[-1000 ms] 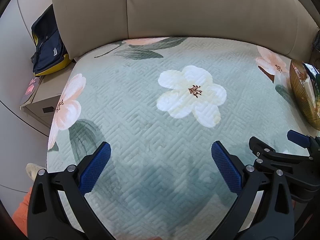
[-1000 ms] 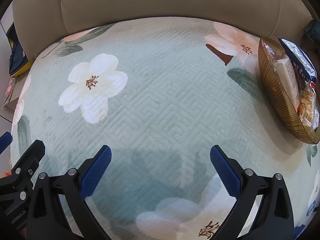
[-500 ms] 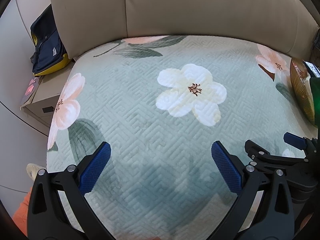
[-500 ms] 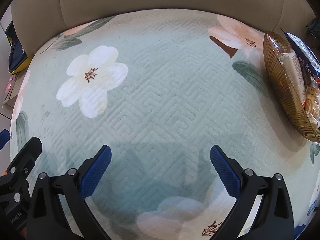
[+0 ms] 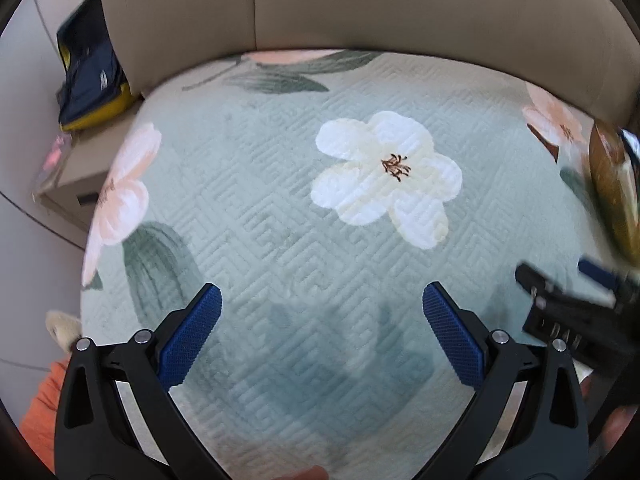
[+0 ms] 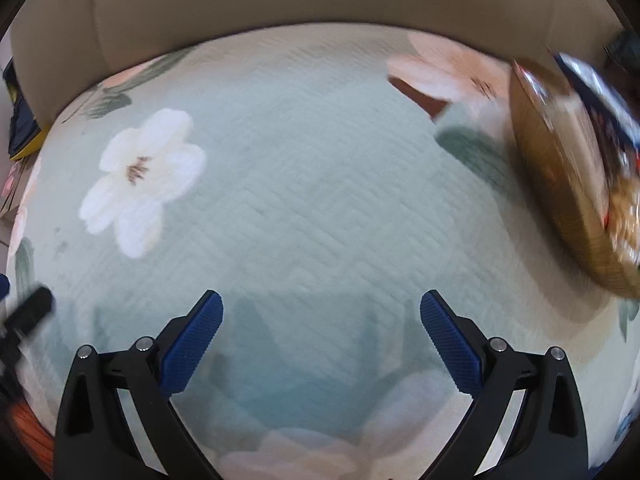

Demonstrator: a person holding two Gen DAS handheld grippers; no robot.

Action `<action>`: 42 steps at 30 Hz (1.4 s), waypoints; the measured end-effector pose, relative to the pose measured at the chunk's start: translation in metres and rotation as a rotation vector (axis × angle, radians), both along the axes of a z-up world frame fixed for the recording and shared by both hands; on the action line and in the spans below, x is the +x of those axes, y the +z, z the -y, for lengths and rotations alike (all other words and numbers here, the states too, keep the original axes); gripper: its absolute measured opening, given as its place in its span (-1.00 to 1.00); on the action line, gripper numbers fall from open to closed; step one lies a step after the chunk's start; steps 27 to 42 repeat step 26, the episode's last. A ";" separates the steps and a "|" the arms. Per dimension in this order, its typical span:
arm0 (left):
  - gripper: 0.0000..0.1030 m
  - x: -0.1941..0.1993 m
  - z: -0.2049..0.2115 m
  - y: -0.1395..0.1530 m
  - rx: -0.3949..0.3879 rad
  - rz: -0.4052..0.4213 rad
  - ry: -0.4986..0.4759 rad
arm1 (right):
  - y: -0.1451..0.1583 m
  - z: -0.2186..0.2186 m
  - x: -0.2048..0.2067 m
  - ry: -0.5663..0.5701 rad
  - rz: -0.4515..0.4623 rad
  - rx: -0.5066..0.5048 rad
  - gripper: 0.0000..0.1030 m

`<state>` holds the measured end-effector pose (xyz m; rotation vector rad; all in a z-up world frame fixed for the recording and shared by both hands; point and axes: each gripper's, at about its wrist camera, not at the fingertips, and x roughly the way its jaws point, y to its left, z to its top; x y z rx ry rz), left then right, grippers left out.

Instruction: Organize snacks

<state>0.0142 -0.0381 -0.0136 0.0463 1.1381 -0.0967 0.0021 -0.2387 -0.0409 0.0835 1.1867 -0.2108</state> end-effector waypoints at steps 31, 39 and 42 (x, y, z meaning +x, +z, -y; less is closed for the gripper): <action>0.94 0.032 0.002 -0.045 0.080 -0.057 0.032 | -0.017 0.015 -0.049 0.130 0.238 -0.008 0.91; 0.94 0.032 0.002 -0.045 0.080 -0.057 0.032 | -0.017 0.015 -0.049 0.130 0.238 -0.008 0.91; 0.94 0.032 0.002 -0.045 0.080 -0.057 0.032 | -0.017 0.015 -0.049 0.130 0.238 -0.008 0.91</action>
